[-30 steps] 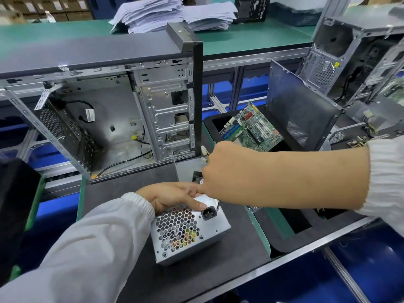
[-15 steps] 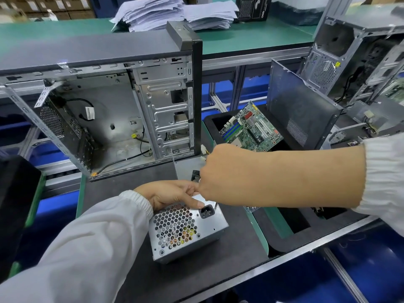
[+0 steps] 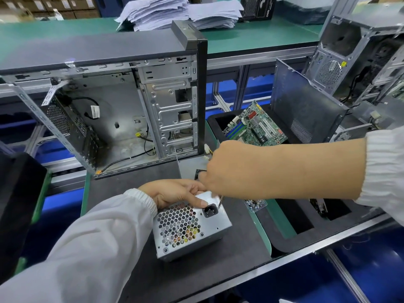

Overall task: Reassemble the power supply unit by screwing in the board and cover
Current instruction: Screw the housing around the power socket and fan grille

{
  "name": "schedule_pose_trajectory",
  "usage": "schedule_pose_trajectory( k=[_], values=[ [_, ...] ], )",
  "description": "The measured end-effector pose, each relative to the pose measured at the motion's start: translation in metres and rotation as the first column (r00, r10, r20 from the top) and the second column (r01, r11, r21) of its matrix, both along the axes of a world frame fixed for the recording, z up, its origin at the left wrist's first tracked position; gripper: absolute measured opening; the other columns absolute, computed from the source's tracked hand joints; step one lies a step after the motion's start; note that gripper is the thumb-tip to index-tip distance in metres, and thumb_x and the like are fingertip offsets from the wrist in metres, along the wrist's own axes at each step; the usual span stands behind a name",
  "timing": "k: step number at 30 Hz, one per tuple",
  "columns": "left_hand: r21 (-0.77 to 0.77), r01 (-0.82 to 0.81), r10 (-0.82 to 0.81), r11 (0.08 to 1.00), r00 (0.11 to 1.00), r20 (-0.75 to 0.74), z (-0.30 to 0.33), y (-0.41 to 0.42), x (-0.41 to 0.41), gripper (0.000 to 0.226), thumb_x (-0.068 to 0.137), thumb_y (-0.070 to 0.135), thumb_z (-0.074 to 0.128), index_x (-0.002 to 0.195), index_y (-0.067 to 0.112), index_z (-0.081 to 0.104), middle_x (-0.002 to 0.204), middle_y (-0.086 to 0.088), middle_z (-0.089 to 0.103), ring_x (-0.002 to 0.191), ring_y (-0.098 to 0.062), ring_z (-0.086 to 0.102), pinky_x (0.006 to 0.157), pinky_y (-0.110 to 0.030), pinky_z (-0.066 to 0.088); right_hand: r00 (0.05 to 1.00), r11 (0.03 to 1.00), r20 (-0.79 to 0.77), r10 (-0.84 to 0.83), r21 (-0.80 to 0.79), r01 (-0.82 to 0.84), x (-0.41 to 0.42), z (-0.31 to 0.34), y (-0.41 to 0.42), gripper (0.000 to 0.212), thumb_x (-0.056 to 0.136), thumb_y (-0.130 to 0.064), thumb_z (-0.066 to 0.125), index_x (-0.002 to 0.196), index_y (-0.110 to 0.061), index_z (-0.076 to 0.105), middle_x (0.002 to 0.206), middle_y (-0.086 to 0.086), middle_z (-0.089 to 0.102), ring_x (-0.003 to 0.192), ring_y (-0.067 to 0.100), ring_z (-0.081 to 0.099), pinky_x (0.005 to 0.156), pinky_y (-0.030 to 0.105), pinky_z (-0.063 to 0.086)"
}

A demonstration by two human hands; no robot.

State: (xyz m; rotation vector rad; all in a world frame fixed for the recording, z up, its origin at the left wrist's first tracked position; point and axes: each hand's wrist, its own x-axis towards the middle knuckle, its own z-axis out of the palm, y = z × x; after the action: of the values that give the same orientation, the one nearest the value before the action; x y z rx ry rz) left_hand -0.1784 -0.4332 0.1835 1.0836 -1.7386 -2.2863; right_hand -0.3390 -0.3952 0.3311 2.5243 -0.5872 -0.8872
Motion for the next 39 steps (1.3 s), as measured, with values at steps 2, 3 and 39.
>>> schedule_pose_trajectory(
  k=[2,3,39],
  values=[
    [0.035,0.028,-0.028,0.999,0.999,-0.017,0.002,0.000,0.000,0.034,0.095,-0.004,0.053,0.106,0.020,0.074,0.111,-0.004,0.071,0.097,-0.011,0.067,0.084,-0.021,0.053,1.000,0.999,0.011,-0.011,0.053,0.010,-0.003,0.002,-0.003,0.028,0.090,-0.027,0.058,0.108,-0.014,0.041,0.085,0.002,0.049,0.049,0.013,0.023,0.043,0.028,0.016],
    [0.043,0.032,-0.031,0.999,0.999,-0.021,0.002,0.000,0.000,0.034,0.095,-0.003,0.053,0.103,0.022,0.075,0.109,-0.005,0.072,0.096,-0.013,0.067,0.084,-0.022,0.053,1.000,0.996,0.024,0.009,0.083,-0.011,-0.004,0.004,-0.003,0.028,0.089,-0.023,0.057,0.110,-0.014,0.043,0.099,0.006,0.050,0.049,0.013,0.023,0.043,0.028,0.015],
    [0.033,0.099,-0.096,0.995,0.993,-0.069,-0.001,-0.004,0.004,0.049,0.098,-0.009,0.045,0.082,0.025,0.077,0.075,0.015,0.072,0.068,0.005,0.066,0.061,-0.008,0.050,0.999,0.996,-0.032,-0.003,0.084,0.006,-0.003,0.001,-0.012,0.028,0.089,-0.034,0.058,0.097,-0.016,0.038,0.084,0.001,0.049,0.048,0.012,0.026,0.042,0.028,0.016]
  ],
)
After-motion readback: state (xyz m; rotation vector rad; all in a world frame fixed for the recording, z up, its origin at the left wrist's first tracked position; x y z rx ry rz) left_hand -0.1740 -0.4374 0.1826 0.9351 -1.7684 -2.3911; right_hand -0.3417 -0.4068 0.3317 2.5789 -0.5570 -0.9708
